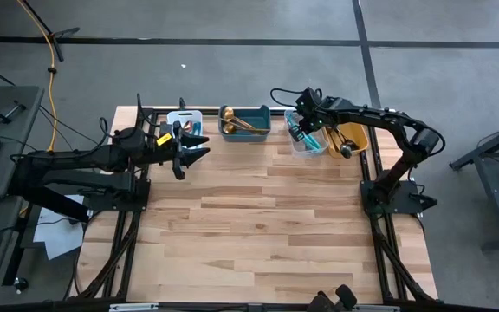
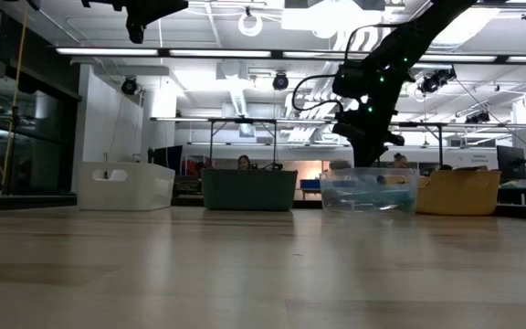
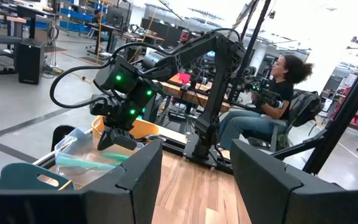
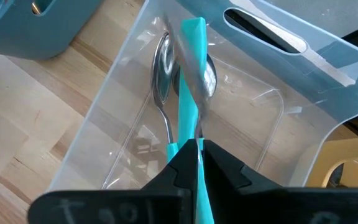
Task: Sort silverware by color (type)
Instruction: Put the light blue spoon into the transparent bin, then return to Home Position
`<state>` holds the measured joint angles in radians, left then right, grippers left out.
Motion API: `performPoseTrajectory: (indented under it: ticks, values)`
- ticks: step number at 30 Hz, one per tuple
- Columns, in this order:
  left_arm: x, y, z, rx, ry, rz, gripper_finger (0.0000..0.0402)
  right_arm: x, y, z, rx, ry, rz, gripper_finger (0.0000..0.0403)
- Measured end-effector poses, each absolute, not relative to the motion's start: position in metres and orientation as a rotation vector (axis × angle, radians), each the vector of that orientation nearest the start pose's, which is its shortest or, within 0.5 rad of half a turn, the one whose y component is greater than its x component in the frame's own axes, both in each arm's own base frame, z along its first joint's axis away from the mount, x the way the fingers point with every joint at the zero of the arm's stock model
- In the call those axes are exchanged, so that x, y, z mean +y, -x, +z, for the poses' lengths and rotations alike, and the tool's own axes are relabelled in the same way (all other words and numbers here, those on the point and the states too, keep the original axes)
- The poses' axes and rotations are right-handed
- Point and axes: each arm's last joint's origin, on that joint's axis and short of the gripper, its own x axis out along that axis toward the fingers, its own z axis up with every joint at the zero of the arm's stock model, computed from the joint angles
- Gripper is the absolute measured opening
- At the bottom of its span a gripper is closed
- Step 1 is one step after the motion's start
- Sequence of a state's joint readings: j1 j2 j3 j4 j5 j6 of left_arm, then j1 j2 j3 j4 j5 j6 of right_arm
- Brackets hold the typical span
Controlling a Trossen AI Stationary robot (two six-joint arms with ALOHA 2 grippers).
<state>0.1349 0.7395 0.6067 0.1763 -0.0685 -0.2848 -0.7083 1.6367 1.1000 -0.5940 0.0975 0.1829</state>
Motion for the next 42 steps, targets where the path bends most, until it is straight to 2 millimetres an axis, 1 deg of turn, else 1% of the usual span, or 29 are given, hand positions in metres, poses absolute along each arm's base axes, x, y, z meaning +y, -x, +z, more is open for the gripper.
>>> performPoseTrajectory:
  ticks: [15,19,22,25,29,33,37,39,42]
  values:
    - [0.025,-0.170,0.313,-0.071,0.282,0.195,0.0181,-0.210,-0.241,0.206,1.042,-0.504,-0.820,0.0021]
    - [0.025,-0.170,0.313,-0.071,0.282,0.195,0.0181,-0.209,-0.242,0.206,1.028,-0.546,-0.794,0.0027]
    - [0.025,-0.170,0.313,-0.071,0.282,0.195,0.0181,-0.210,-0.241,0.209,1.042,-0.573,-0.778,0.0052]
    - [0.025,-0.170,0.312,-0.064,0.283,0.196,0.0181,-0.211,-0.241,0.218,1.065,-0.554,-0.794,0.0093]
    - [0.025,-0.171,0.310,-0.039,0.283,0.199,0.0181,-0.211,-0.240,0.241,1.058,-0.489,-0.796,0.0155]
    - [0.025,-0.171,0.309,-0.028,0.284,0.201,0.0181,-0.205,-0.232,0.269,1.044,-0.455,-0.781,0.0208]
    - [0.025,-0.171,0.308,-0.027,0.284,0.201,0.0181,-0.188,-0.215,0.292,1.040,-0.460,-0.738,0.0244]
    - [0.025,-0.171,0.308,-0.027,0.284,0.201,0.0181,-0.174,-0.205,0.300,1.030,-0.468,-0.707,0.0253]
    - [0.025,-0.171,0.308,-0.027,0.284,0.201,0.0181,-0.151,-0.188,0.305,0.989,-0.485,-0.677,0.0256]
